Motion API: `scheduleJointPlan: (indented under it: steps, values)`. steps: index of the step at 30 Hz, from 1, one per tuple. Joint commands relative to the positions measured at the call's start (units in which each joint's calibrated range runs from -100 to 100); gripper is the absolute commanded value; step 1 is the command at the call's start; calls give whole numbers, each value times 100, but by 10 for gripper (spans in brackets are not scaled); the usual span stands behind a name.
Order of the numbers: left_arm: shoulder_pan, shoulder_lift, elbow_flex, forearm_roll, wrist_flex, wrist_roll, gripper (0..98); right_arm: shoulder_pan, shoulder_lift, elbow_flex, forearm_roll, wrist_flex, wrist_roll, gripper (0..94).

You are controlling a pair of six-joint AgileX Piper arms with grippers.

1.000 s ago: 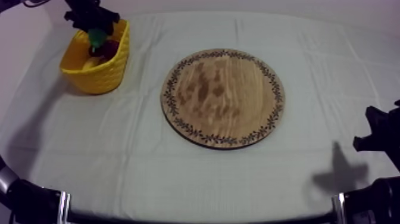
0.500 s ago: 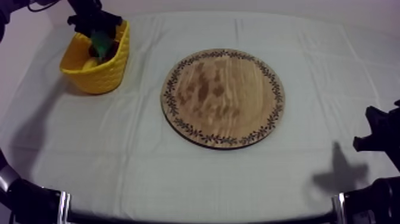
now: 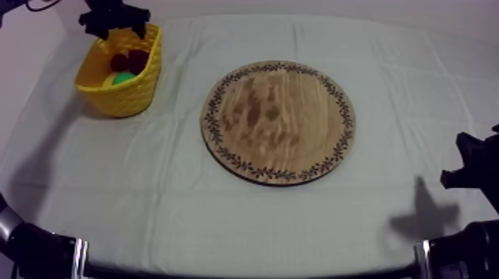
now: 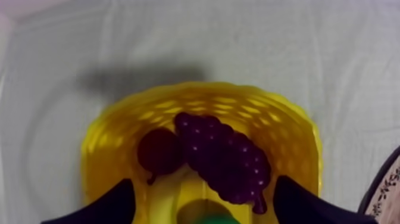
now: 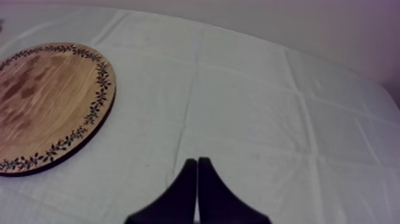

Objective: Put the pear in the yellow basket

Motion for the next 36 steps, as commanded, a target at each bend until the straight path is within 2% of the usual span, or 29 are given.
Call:
scheduleJointPlan:
  steps: [1,4,11,18,24,30,36]
  values:
    - [-21,-300,128,-4,-148,-25,768,0,-5,5,2,-3,4,3]
    - [-88,-790,425,-6,-500,-60,659,0,-5,5,2,-3,2,3]
    - [-303,-2489,1666,96,-1498,-368,394,0,-5,5,2,-3,1,3]
    - [-422,-4400,3060,259,-1903,-574,136,0,-5,5,2,-3,1,3]
    - [-419,-6138,4451,362,-2208,-692,66,0,-5,5,2,-3,1,3]
    - [-570,-7948,6005,567,-2903,-764,28,0,-5,5,2,-3,1,3]
    - [-623,-9402,7494,664,-3636,-694,4,0,-5,5,2,-3,1,3]
